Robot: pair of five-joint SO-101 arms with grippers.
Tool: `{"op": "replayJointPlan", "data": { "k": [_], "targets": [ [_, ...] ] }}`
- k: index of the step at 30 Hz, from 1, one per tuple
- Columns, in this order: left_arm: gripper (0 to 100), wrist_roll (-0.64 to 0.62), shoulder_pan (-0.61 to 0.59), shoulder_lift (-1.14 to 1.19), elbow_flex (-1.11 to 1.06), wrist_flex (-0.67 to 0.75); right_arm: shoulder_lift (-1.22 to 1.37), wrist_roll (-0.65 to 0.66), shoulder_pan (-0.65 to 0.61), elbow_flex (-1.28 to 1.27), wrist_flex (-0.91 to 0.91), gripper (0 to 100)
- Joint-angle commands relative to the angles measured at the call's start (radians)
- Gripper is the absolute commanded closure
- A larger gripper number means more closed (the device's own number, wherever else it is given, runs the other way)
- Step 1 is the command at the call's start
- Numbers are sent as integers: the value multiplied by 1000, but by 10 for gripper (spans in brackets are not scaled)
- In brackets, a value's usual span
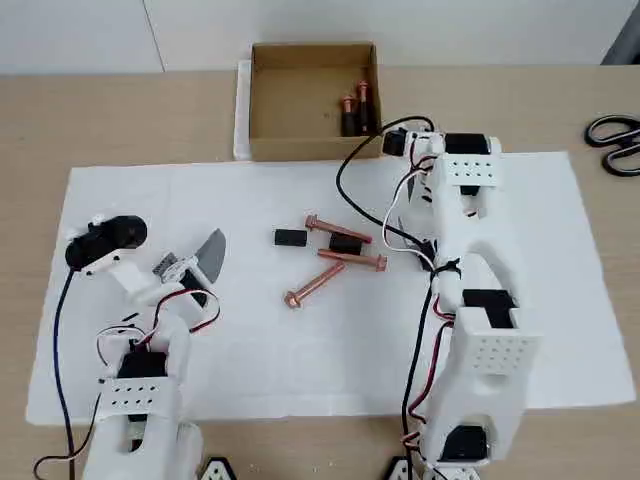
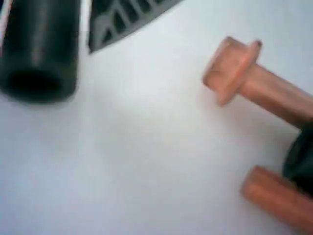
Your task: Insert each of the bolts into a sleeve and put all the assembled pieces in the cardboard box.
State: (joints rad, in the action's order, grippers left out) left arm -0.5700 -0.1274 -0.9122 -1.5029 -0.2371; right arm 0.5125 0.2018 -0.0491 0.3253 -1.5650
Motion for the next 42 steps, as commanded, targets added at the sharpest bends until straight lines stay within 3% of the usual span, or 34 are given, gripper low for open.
{"op": "replayJointPlan", "data": {
  "k": [1,32,34,36,42],
  "targets": [
    [711,2,0,-18,2,23,-41,-11,-10,-2,8,903],
    [711,3,2,-18,2,23,165,-12,-16,0,56,867],
    [711,3,2,-18,2,23,162,-12,-18,0,54,896],
    [711,3,2,-18,2,23,156,-12,-18,3,51,987],
    [711,3,2,-18,2,21,39,-12,-16,28,-28,995]
  ]
}}
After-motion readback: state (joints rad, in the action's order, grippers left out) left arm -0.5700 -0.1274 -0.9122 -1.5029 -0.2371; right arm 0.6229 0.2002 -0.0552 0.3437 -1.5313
